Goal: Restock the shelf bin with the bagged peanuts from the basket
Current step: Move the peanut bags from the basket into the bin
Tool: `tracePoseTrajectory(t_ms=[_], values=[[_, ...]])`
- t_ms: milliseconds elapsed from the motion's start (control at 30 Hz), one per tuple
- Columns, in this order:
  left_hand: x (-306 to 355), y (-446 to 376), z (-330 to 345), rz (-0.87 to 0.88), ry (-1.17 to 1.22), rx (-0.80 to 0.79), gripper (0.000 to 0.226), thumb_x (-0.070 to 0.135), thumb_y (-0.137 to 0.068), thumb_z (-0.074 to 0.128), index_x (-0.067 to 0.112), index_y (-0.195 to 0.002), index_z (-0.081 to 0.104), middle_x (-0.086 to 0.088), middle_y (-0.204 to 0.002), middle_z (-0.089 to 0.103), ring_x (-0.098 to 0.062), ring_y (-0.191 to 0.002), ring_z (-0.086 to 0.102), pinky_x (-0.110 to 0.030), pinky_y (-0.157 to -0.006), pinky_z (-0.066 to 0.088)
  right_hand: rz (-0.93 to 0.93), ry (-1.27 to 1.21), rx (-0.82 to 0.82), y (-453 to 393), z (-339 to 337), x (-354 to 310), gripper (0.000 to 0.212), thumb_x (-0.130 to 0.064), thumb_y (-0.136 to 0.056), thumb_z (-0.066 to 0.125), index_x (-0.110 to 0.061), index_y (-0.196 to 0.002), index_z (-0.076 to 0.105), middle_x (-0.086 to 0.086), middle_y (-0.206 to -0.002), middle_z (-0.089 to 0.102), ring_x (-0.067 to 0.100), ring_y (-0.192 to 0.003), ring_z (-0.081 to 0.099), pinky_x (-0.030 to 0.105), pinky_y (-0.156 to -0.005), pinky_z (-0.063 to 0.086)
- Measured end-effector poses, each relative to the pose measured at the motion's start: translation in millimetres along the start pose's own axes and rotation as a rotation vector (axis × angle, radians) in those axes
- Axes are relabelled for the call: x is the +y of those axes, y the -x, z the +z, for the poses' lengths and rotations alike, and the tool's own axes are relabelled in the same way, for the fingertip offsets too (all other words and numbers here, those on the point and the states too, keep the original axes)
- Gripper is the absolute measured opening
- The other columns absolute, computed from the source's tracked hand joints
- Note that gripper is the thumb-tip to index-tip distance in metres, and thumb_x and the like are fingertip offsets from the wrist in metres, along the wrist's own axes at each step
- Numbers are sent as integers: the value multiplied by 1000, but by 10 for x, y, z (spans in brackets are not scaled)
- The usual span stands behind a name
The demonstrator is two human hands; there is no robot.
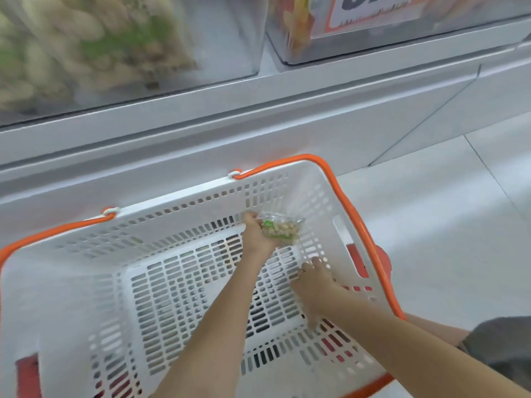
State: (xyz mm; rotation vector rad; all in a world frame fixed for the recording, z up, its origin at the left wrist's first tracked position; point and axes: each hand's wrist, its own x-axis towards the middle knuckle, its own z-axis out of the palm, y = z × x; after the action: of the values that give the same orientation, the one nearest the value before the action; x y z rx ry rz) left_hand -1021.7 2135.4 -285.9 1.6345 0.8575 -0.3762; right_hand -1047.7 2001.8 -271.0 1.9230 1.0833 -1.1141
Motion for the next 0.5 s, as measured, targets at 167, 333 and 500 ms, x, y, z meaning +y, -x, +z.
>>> tracePoseTrajectory(t_ms=[167, 333, 500], values=[[-10, 3, 185, 7, -45, 43, 69, 7, -72, 80, 5, -121, 31, 0, -95, 53, -17, -86, 55, -18, -66, 41, -32, 36, 65, 5, 6, 83, 51, -27, -92, 56, -13, -139, 42, 13, -143, 43, 31, -133, 33, 46, -111, 21], [-168, 16, 71, 62, -145, -93, 23, 6, -71, 78, 10, -78, 57, 4, -66, 53, -11, -67, 52, -5, -48, 36, -96, -121, 209, 136, 32, 184, 59, -28, -79, 71, -13, -131, 48, 8, -132, 53, 27, -126, 40, 42, -111, 24], [-78, 141, -430, -33, -156, -201, 20, 27, -76, 74, 15, -81, 59, 0, -70, 60, -5, -55, 56, -15, -51, 44, -162, -502, 406, 411, -155, 251, 69, -31, -75, 75, -37, -135, 43, -5, -148, 32, 17, -141, 19, 48, -114, 22]])
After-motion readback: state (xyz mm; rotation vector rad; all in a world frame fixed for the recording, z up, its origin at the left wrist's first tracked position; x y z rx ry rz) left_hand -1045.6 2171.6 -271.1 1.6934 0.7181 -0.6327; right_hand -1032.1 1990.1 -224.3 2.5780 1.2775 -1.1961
